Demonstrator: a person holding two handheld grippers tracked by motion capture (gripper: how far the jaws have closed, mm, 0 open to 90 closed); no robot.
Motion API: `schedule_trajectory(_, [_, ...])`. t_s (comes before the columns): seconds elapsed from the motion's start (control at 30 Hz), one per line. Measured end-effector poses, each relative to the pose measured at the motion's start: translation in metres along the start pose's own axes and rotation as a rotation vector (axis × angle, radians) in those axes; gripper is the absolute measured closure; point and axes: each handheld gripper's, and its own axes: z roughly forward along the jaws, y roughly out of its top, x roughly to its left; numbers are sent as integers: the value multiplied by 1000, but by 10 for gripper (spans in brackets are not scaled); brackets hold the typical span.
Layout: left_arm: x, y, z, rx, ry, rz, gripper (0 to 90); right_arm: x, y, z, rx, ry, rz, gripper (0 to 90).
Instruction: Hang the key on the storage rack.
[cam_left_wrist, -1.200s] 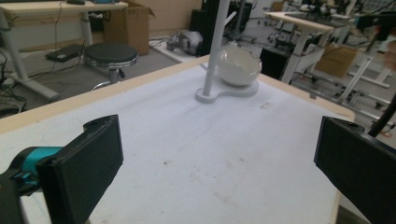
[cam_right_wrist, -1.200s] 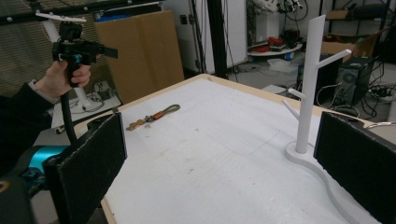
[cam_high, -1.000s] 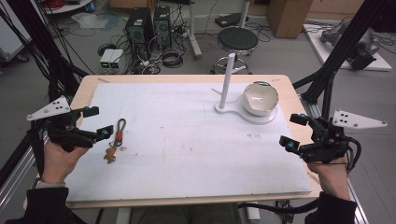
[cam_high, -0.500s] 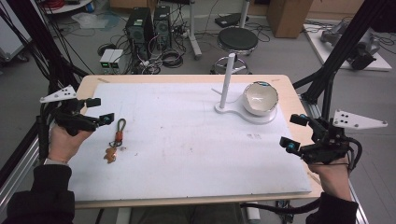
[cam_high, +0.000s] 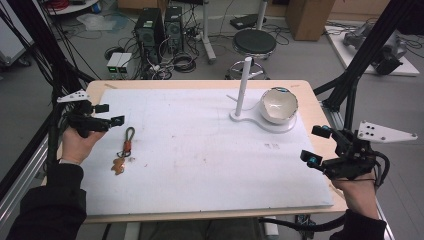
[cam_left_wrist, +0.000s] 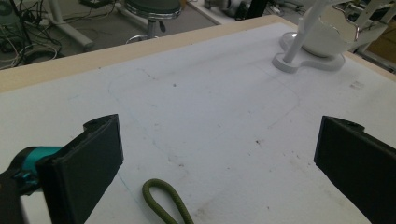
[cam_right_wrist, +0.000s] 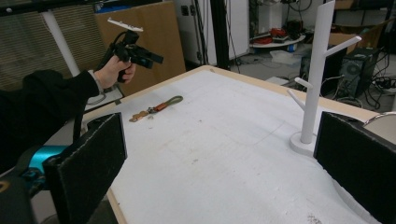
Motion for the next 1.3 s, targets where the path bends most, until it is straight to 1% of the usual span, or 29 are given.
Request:
schedule_trajectory(0.07, [0, -2, 3, 5, 7, 8, 17, 0, -1, 1, 7, -1, 1, 16])
schedule_trajectory(0.13, [0, -4, 8, 23, 22, 16, 17, 0, -1, 1, 8, -1, -1, 16])
schedule_trajectory(0.17, [2, -8, 12, 29, 32, 11, 17, 0, -2, 2, 13, 1, 1, 16])
schedule_trajectory(0.2, [2, -8, 12, 29, 32, 11, 17, -1, -2, 2, 12, 1, 3, 16])
schedule_trajectory(0.3, [7, -15, 19, 40, 67, -5, 17, -1, -3, 2, 15, 3, 5, 16])
schedule_trajectory(0.4, [15, -20, 24, 71, 65, -40, 17, -1, -3, 0, 19, 4, 3, 16])
schedule_trajectory(0.47, [17, -22, 27, 75, 66, -44, 17, -2, -4, -1, 13, 2, 5, 16])
schedule_trajectory(0.5, [20, -24, 31, 85, 66, -46, 17, -3, -4, -2, 12, -1, 7, 16])
schedule_trajectory(0.6, [27, -29, 38, 122, 80, -54, 17, -4, -6, -4, 13, -7, 13, 16])
schedule_trajectory(0.63, [27, -29, 38, 122, 80, -54, 17, -5, -7, -4, 17, -9, 17, 16])
schedule_trajectory(0.73, [33, -35, 43, 156, 92, -69, 17, -6, -8, -7, 24, -14, 23, 16])
schedule_trajectory(0.8, [37, -38, 45, 164, 101, -83, 17, -6, -9, -8, 22, -17, 23, 16])
schedule_trajectory(0.9, [42, -41, 45, 180, 121, -88, 17, -5, -10, -13, 16, -20, 26, 16])
schedule_trajectory(0.93, [44, -44, 47, 184, 126, -100, 17, -4, -11, -14, 18, -20, 29, 16])
schedule_trajectory(1.0, [45, -45, 48, 193, 130, -98, 17, -4, -11, -14, 20, -23, 31, 16])
schedule_trajectory(1.03, [46, -46, 49, 202, 135, -88, 17, -4, -12, -15, 21, -23, 30, 16])
schedule_trajectory(1.07, [46, -47, 51, 204, 136, -95, 17, -4, -12, -15, 27, -23, 33, 16])
schedule_trajectory(1.1, [47, -49, 54, 216, 143, -94, 18, -4, -13, -15, 34, -23, 32, 16])
schedule_trajectory(1.13, [47, -49, 54, 216, 143, -94, 24, -4, -14, -16, 36, -25, 35, 16])
schedule_trajectory(1.2, [48, -50, 56, 224, 167, -84, 26, -5, -15, -16, 36, -24, 38, 16])
schedule_trajectory(1.23, [50, -51, 56, 229, 174, -85, 26, -5, -15, -17, 35, -23, 40, 16])
schedule_trajectory(1.3, [54, -54, 57, 232, 178, -98, 26, -5, -15, -17, 31, -24, 44, 16])
